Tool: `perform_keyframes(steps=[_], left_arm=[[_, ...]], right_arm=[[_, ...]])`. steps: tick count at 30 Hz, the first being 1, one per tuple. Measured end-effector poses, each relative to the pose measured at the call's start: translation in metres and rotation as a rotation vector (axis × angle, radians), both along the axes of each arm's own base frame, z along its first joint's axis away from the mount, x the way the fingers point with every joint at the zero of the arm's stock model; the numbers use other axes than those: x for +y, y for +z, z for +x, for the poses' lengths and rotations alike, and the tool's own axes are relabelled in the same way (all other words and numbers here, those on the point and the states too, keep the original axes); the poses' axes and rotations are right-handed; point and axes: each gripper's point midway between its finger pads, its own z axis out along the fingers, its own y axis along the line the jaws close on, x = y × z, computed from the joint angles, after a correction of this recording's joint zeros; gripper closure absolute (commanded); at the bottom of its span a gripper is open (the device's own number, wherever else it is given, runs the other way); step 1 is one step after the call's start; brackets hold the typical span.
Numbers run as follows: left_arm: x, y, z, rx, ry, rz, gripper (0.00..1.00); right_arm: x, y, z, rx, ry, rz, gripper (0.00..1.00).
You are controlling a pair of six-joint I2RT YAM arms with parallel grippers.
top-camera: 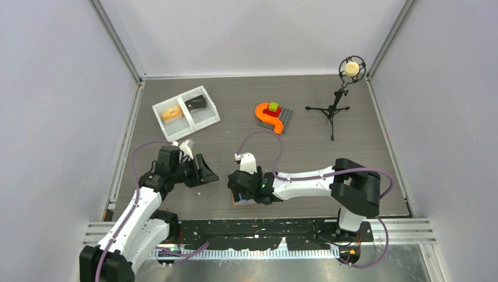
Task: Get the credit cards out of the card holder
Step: Remove the credit card from the card holder.
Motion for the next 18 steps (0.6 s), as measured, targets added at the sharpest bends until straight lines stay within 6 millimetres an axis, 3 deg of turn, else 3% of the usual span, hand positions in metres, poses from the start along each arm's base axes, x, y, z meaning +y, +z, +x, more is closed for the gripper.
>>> perform_keyframes(steps=[11,16,18], left_arm=[[0.0015,0.0033,0.0013,-0.023,0.008,0.004,0.46],[0.0027,0.0035,0.0025,-0.03,0.015,0.01,0.45],[0.0028,0.0024,0.0022,-0.028,0.016,0.01,0.46]], right_arm=[[-0.0014,-0.0051,0.0002,0.002,-0.002,-0.015,0.31],[-0.0003,-0.0039,0.0018,-0.005,-0.009,-0.007,0.55],[0.0028,-0.0023,0.0031,-0.01,-0.017,0.01,0.59]])
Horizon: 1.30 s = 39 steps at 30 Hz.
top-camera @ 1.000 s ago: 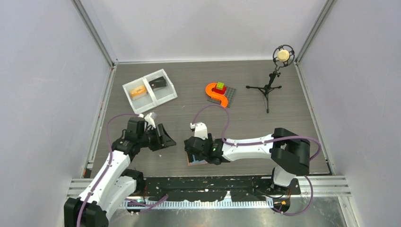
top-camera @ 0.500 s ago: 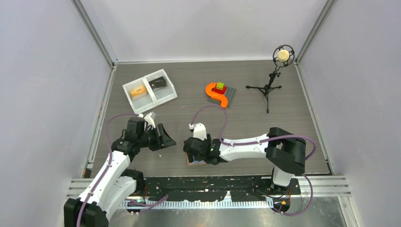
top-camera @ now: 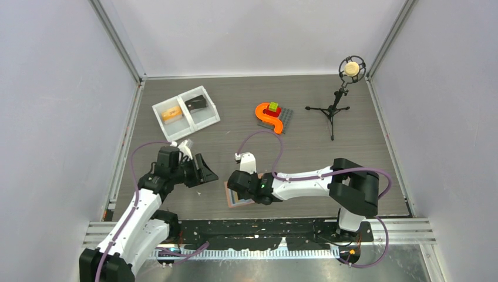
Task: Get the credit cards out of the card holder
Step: Remove the credit card from the card holder.
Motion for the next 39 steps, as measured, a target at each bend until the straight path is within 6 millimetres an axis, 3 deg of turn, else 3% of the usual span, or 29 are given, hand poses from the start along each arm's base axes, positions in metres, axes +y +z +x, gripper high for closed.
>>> perform_keyframes(steps=[14,28,39], left_arm=[[-0.018,-0.034,-0.005,0.1,-0.043,-0.037,0.55],[-0.062,-0.051,0.002,0.156,-0.131,-0.116,0.85],[-0.076,-0.062,0.008,0.198,-0.151,-0.096,0.88]], right_arm=[[0.003,-0.002,-0.001,0.03,0.001,0.181,0.64],[0.004,0.003,-0.006,0.077,0.019,0.427,0.67],[0.007,0.012,-0.004,0.087,0.032,0.507,0.64]])
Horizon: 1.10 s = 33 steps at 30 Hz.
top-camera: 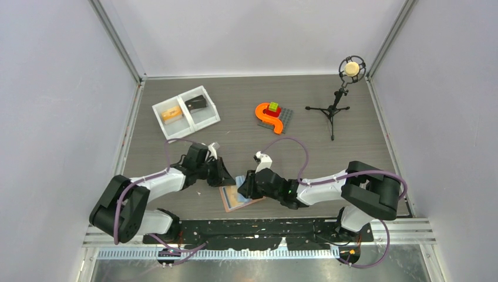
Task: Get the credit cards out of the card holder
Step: Remove the credit card from the card holder.
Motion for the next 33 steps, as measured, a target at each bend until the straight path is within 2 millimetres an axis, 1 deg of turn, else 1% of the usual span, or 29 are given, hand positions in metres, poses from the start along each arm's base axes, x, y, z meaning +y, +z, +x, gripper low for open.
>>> perform_keyframes(steps=[1,3,4,5,6,8,12,16,18,20,21,22,23,24,25,29,33], left_arm=[[-0.001,0.0,0.0,-0.001,-0.004,-0.002,0.87],[-0.004,0.0,0.0,-0.001,-0.008,-0.008,0.87],[-0.006,0.001,0.0,0.001,-0.009,-0.012,0.88],[-0.007,0.001,-0.001,0.002,-0.011,-0.016,0.88],[-0.009,0.001,-0.001,0.004,-0.016,-0.022,0.87],[-0.013,0.001,-0.003,0.009,-0.028,-0.033,0.87],[-0.026,0.006,-0.009,0.01,-0.064,-0.066,0.86],[-0.043,0.02,-0.011,-0.016,-0.108,-0.107,0.86],[-0.053,0.028,-0.006,-0.041,-0.127,-0.127,0.86],[-0.061,0.03,-0.001,-0.049,-0.137,-0.139,0.86],[-0.064,0.03,0.001,-0.049,-0.138,-0.143,0.86],[-0.067,0.028,0.003,-0.046,-0.139,-0.144,0.86],[-0.069,0.024,0.004,-0.038,-0.14,-0.142,0.86],[-0.07,0.02,0.004,-0.029,-0.139,-0.138,0.87],[-0.07,0.017,0.003,-0.021,-0.138,-0.133,0.87],[-0.067,0.016,0.005,-0.025,-0.124,-0.115,0.85],[-0.052,0.03,0.012,-0.069,-0.08,-0.077,0.82]], right_arm=[[0.0,0.0,0.0,0.003,0.004,0.004,0.63],[0.001,0.001,-0.001,0.006,0.007,0.007,0.56],[0.001,0.001,0.0,0.008,0.008,0.01,0.49],[0.001,0.001,0.0,0.01,0.007,0.011,0.46],[0.0,0.001,0.0,0.011,0.008,0.009,0.4],[-0.002,0.001,-0.001,0.013,0.007,-0.002,0.35],[-0.01,0.009,-0.001,0.004,0.003,-0.038,0.29],[-0.025,0.032,0.003,-0.039,-0.019,-0.064,0.27],[-0.033,0.047,0.005,-0.067,-0.033,-0.072,0.3],[-0.04,0.06,0.007,-0.093,-0.045,-0.077,0.38],[-0.043,0.066,0.007,-0.106,-0.047,-0.079,0.45],[-0.046,0.07,0.008,-0.116,-0.047,-0.076,0.48],[-0.048,0.074,0.007,-0.124,-0.042,-0.074,0.54],[-0.048,0.076,0.007,-0.13,-0.035,-0.071,0.57],[-0.047,0.078,0.006,-0.135,-0.026,-0.067,0.6],[-0.039,0.076,0.0,-0.137,0.028,-0.045,0.62],[-0.025,0.064,-0.008,-0.121,0.086,-0.048,0.62]])
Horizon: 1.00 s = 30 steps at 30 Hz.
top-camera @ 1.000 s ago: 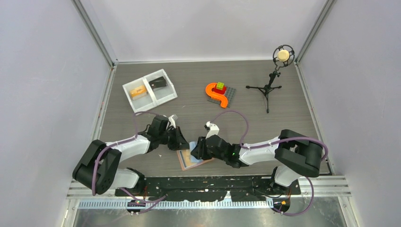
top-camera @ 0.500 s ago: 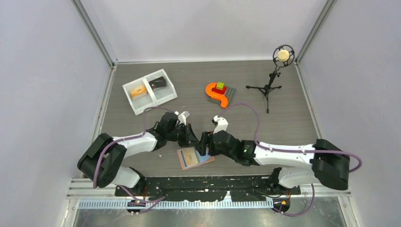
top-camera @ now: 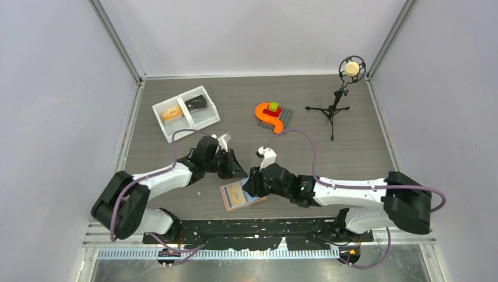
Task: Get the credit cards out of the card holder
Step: Remove the credit card from the card holder.
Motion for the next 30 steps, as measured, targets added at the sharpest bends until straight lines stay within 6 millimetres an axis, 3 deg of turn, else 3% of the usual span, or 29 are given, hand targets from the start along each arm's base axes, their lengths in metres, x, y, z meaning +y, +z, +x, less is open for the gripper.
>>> perform_keyframes(steps=[6,12,19,30], left_arm=[[0.046,0.034,0.022,-0.104,0.156,0.061,0.76],[0.083,0.043,0.016,-0.141,0.247,0.14,0.72],[0.106,0.015,-0.005,-0.054,0.261,0.235,0.71],[0.106,-0.003,-0.016,0.014,0.234,0.245,0.71]], right_arm=[[0.013,-0.03,-0.006,0.033,0.05,-0.068,0.41],[0.037,-0.033,-0.007,0.024,0.066,-0.141,0.24],[0.052,-0.043,-0.008,-0.004,0.059,-0.275,0.22],[0.041,-0.067,-0.01,-0.001,0.043,-0.422,0.25]])
